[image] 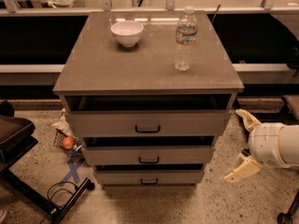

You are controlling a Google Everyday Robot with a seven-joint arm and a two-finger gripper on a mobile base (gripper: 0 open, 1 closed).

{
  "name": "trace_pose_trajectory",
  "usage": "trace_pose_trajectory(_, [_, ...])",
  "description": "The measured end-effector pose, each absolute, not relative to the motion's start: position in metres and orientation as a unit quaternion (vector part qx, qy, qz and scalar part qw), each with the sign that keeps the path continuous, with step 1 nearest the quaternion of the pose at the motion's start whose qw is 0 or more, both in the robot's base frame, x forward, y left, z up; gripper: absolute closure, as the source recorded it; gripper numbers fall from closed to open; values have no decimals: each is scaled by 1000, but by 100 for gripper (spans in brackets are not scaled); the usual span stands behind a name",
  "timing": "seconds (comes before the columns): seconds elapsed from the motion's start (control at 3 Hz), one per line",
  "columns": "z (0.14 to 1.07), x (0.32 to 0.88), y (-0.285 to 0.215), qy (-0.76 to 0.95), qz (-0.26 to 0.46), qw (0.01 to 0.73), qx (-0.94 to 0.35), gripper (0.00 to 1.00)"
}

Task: Open bottom drawer

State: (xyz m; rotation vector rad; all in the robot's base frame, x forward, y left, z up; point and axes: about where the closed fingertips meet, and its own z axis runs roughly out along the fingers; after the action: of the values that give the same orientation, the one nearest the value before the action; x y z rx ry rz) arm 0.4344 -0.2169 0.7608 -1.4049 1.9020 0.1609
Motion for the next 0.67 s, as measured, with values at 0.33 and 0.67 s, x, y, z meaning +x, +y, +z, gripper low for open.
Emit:
trace_pose_trajectory(0.33, [761,438,-218,744,57,380,-547,0])
trace_pose_trajectory(0.67, [722,438,-213,752,54,385,-532,0])
